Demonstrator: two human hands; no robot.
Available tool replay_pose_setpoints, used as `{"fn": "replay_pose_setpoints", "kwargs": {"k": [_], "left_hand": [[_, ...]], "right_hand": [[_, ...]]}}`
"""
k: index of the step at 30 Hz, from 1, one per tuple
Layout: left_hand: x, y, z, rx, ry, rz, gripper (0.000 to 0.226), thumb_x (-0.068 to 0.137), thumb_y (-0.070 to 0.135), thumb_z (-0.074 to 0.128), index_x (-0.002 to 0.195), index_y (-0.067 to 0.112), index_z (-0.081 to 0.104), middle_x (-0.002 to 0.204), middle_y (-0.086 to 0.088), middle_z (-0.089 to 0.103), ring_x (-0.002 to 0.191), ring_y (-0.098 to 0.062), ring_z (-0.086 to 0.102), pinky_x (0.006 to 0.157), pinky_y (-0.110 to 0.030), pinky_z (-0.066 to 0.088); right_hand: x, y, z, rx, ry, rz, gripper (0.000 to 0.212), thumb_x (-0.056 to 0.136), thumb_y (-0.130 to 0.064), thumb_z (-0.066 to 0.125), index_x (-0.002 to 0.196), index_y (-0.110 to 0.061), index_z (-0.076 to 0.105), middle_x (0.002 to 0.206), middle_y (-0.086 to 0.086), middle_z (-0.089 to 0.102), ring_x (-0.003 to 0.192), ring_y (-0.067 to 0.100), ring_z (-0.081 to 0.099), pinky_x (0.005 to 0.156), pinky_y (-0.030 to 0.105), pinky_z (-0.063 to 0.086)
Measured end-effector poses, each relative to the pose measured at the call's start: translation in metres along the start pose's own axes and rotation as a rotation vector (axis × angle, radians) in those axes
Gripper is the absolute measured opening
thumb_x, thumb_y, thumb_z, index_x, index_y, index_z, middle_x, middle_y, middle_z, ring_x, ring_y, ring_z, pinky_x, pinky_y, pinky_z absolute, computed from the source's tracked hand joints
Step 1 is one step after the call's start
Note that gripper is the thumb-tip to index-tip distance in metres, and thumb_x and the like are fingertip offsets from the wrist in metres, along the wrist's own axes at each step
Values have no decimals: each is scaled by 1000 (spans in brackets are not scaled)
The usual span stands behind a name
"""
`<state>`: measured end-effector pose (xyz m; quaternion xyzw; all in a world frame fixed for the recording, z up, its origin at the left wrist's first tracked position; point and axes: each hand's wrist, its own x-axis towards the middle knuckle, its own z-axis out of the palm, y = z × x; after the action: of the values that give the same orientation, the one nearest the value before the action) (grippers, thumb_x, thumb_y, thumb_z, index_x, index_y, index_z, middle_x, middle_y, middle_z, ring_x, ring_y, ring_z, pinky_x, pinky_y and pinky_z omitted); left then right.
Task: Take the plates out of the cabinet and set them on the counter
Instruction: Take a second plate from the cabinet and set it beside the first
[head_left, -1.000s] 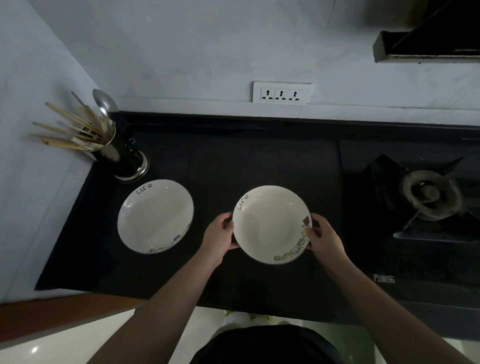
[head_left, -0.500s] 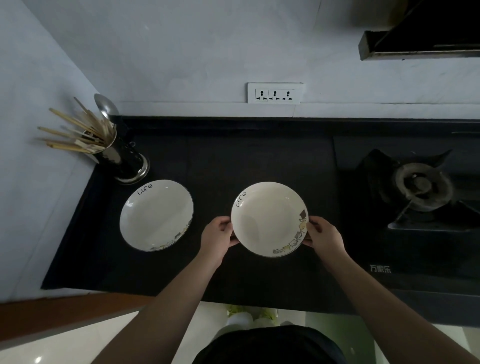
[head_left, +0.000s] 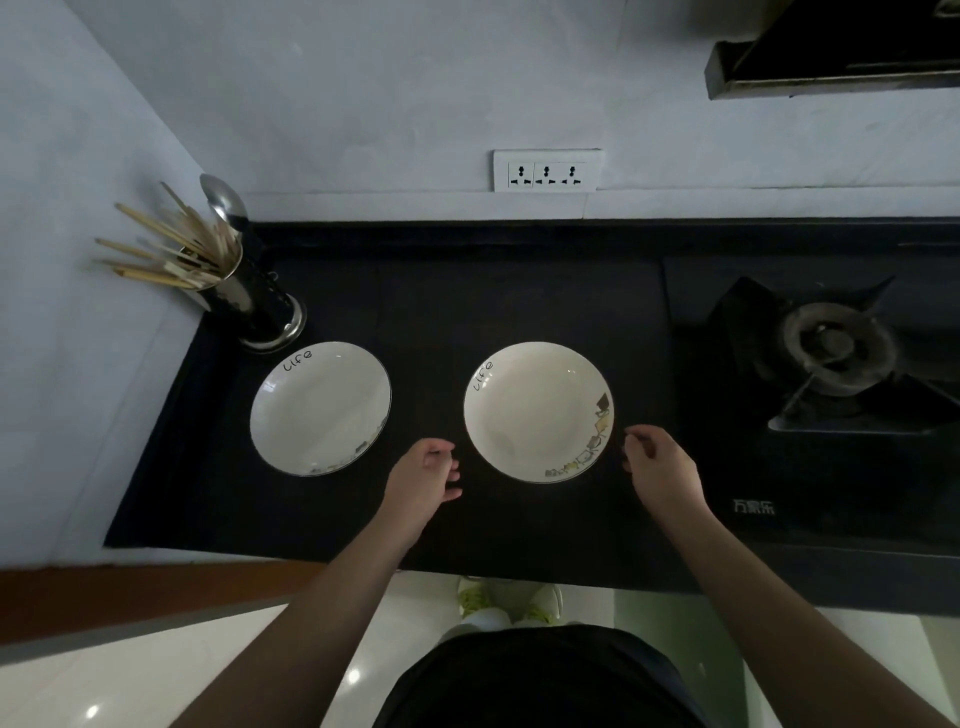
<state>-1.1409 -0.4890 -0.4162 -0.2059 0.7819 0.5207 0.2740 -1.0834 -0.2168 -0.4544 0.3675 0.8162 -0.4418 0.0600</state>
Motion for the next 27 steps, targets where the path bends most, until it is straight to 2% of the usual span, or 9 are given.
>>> {"fn": "replay_pose_setpoints", "kwargs": {"k": [3, 6, 8, 11, 14, 18, 22, 27], "left_hand": [[-17, -17, -17, 160, -28, 60, 23, 99, 17, 50, 120, 20, 57, 112, -5, 62, 101, -14, 62, 90, -39, 56], [-30, -31, -32, 484, 0, 211, 31, 98, 25, 51, 129, 23, 53, 119, 2, 62, 106, -8, 58, 96, -33, 50], [-38, -39, -40, 752, 67, 341, 39, 98, 35, 49, 136, 26, 49, 125, 5, 59, 111, -8, 56, 94, -31, 49], [-52, -49, -49, 1050, 205, 504, 50, 96, 49, 39, 141, 28, 43, 133, 5, 57, 119, -13, 53, 90, -31, 50], [-65, -56, -55, 1172, 268, 561, 60, 93, 57, 27, 144, 26, 40, 140, -2, 54, 127, -19, 50, 99, -37, 47], [-80, -69, -68, 1287, 268, 574, 71, 91, 63, 11, 150, 28, 28, 154, -6, 39, 143, -24, 33, 116, -46, 23], [-101, -86, -82, 1319, 269, 640, 71, 92, 64, 8, 153, 29, 20, 159, -4, 30, 148, -23, 20, 119, -46, 10], [-130, -121, -123, 1305, 247, 688, 71, 93, 65, 7, 154, 30, 17, 161, -3, 25, 149, -22, 15, 119, -47, 3]], "right_hand": [[-23, 0, -8, -124, -79, -96, 24, 97, -34, 50, 118, -27, 57, 86, -12, 60, 72, 4, 60, 54, 20, 42], [-48, -3, -10, -248, -138, -225, 27, 97, -36, 48, 121, -27, 57, 98, -12, 60, 77, 0, 56, 59, 15, 40], [-64, -6, -10, -329, -135, -322, 34, 97, -39, 47, 127, -26, 55, 114, -6, 61, 91, 4, 58, 71, 18, 44], [-87, -12, -6, -499, -113, -425, 43, 97, -45, 43, 133, -24, 51, 128, -3, 59, 114, 15, 56, 92, 31, 46], [-112, -16, 1, -692, -45, -518, 50, 97, -51, 36, 136, -23, 46, 134, -3, 56, 123, 16, 51, 103, 35, 41], [-147, -13, 11, -842, -4, -596, 59, 97, -54, 29, 146, -21, 36, 149, 4, 43, 139, 23, 36, 115, 39, 25], [-186, -7, 23, -867, -13, -578, 66, 96, -58, 21, 152, -23, 23, 157, 6, 30, 146, 24, 23, 117, 39, 13], [-249, 3, 41, -853, 16, -539, 65, 97, -57, 23, 152, -22, 21, 158, 6, 27, 146, 23, 21, 119, 38, 13]]}}
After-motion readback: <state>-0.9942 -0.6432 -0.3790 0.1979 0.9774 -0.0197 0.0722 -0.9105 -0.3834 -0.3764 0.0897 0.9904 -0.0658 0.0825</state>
